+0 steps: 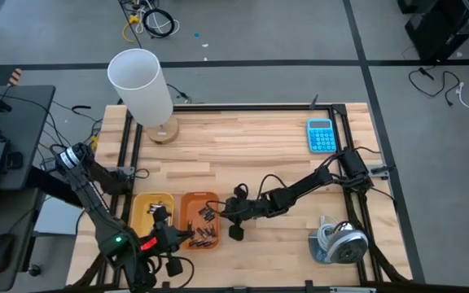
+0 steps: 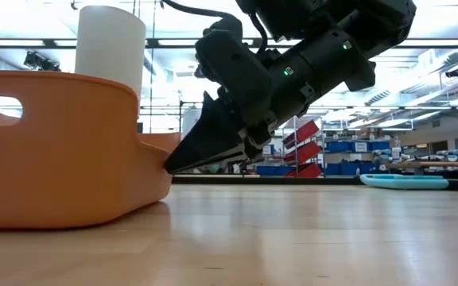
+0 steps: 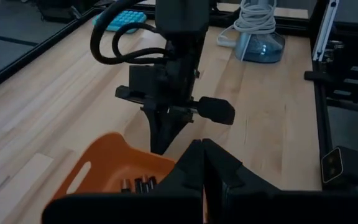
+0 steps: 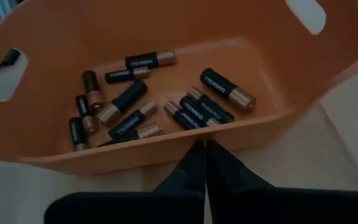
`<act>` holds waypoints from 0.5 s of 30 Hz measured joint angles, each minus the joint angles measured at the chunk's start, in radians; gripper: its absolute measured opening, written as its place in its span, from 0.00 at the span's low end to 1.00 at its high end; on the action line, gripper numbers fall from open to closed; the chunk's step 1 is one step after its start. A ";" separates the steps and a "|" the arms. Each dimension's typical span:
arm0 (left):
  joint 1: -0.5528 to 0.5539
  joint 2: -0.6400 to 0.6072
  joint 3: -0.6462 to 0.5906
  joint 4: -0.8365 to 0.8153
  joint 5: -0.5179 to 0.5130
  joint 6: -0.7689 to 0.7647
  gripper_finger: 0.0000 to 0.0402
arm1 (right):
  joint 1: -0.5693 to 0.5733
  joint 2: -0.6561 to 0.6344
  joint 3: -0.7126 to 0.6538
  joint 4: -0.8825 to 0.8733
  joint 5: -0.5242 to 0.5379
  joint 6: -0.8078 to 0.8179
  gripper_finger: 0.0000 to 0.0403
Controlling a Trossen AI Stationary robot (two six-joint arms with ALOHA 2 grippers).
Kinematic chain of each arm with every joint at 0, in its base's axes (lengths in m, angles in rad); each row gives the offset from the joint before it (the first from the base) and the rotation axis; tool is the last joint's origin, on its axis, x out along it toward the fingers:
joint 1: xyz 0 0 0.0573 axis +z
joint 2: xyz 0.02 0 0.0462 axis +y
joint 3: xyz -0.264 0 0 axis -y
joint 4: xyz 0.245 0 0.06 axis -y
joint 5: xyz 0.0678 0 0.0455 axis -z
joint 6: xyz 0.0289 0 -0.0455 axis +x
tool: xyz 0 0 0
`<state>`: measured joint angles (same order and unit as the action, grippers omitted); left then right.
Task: Sort batteries
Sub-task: Move the orange bin to the right side of the yellow bin
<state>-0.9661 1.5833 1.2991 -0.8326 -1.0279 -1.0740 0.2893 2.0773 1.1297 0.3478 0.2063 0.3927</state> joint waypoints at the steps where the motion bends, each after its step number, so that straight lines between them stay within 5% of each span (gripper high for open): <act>1: 0.000 0.000 0.000 0.000 0.000 0.000 0.00 | 0.000 0.000 0.000 0.004 -0.002 -0.009 0.00; 15: 0.000 0.000 0.000 -0.004 -0.027 0.000 0.00 | -0.017 0.000 0.000 0.044 -0.098 -0.133 0.00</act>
<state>-0.9661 1.5833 1.2991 -0.8369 -1.0546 -1.0740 0.2719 2.0773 1.1297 0.3916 0.1078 0.2601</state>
